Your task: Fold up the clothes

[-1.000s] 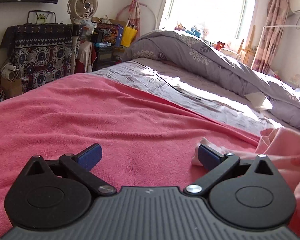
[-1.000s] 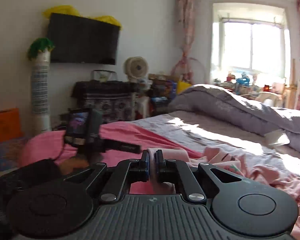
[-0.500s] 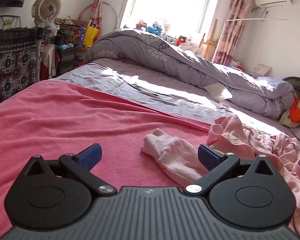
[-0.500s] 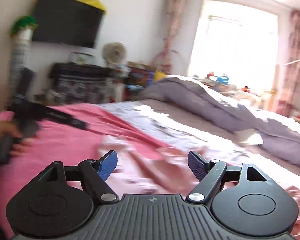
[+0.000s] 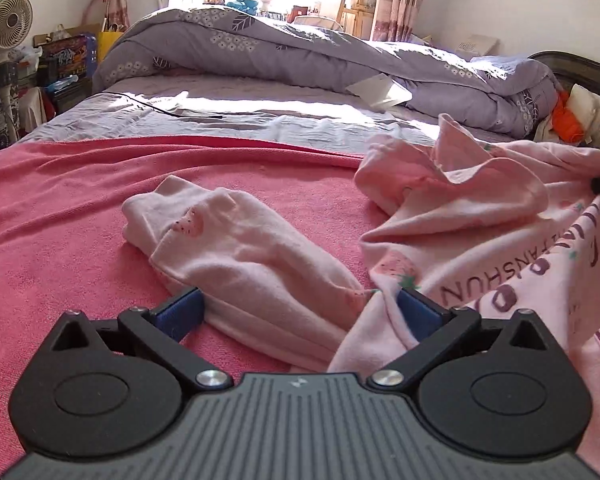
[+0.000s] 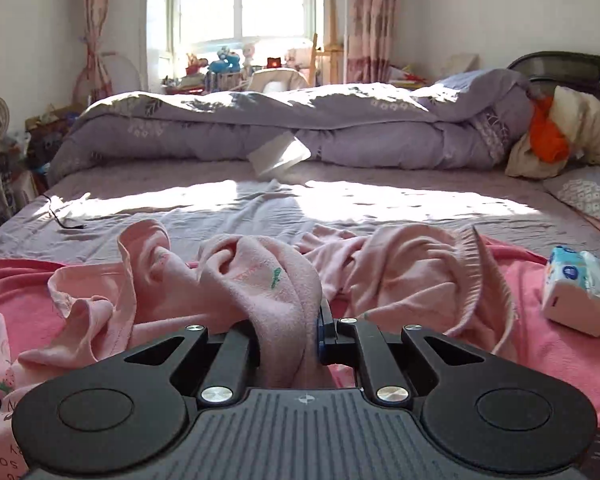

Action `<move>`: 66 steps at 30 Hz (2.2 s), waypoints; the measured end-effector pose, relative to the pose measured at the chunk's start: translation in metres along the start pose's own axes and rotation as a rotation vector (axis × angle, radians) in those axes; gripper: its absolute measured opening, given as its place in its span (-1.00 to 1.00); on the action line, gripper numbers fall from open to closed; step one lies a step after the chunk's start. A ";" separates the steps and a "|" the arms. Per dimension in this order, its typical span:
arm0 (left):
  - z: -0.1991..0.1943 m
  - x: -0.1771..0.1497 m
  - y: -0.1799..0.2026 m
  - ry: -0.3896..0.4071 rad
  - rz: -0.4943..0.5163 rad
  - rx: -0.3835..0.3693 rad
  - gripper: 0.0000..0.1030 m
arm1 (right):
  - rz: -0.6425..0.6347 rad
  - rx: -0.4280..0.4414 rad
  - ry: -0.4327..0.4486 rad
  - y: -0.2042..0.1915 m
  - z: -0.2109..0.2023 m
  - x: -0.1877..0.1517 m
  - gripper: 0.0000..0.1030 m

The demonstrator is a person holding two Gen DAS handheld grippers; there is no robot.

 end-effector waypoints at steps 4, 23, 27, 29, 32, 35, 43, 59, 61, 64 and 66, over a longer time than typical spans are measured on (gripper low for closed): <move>0.000 0.002 -0.004 0.000 -0.018 -0.003 0.99 | -0.147 -0.201 -0.137 0.037 0.011 -0.028 0.14; -0.187 0.025 -0.189 0.512 -0.422 0.299 0.89 | -0.423 0.289 0.104 -0.312 0.035 0.083 -0.92; -0.202 0.016 -0.217 0.508 -0.420 0.442 0.91 | -0.396 0.507 0.257 -0.396 -0.017 0.131 -0.91; -0.213 0.009 -0.234 0.518 -0.434 0.541 0.99 | -0.434 0.633 0.331 -0.433 -0.040 0.135 -0.87; -0.220 -0.005 -0.258 0.479 -0.494 0.661 0.99 | -0.474 0.693 0.326 -0.450 -0.051 0.124 0.20; -0.219 -0.009 -0.262 0.476 -0.530 0.608 0.99 | -0.498 0.632 0.360 -0.422 -0.043 0.118 0.52; -0.191 0.009 -0.213 0.433 -0.384 0.431 0.99 | -0.564 0.215 0.033 -0.223 0.071 0.039 0.59; -0.129 -0.060 0.007 -0.002 0.120 0.068 0.99 | -0.499 0.612 0.123 -0.145 -0.147 -0.137 0.54; -0.132 -0.078 0.020 -0.047 0.188 0.116 0.99 | -0.550 0.522 0.148 -0.165 -0.138 -0.142 0.32; -0.138 -0.083 0.034 -0.056 0.268 0.177 0.99 | -0.508 0.392 0.133 -0.168 -0.114 -0.136 -0.67; -0.142 -0.083 0.041 -0.059 0.293 0.190 0.99 | -0.454 0.332 0.161 -0.159 -0.114 -0.126 -0.77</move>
Point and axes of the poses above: each gripper's, at about its wrist camera, not at the fingertips, and z roughly the way its jaws point, y to its right, x to its top, the point moved 10 cm from there along z, roughly the way its jaws point, and after that the axes turned 8 degrees about -x, right-handed, at the moved point
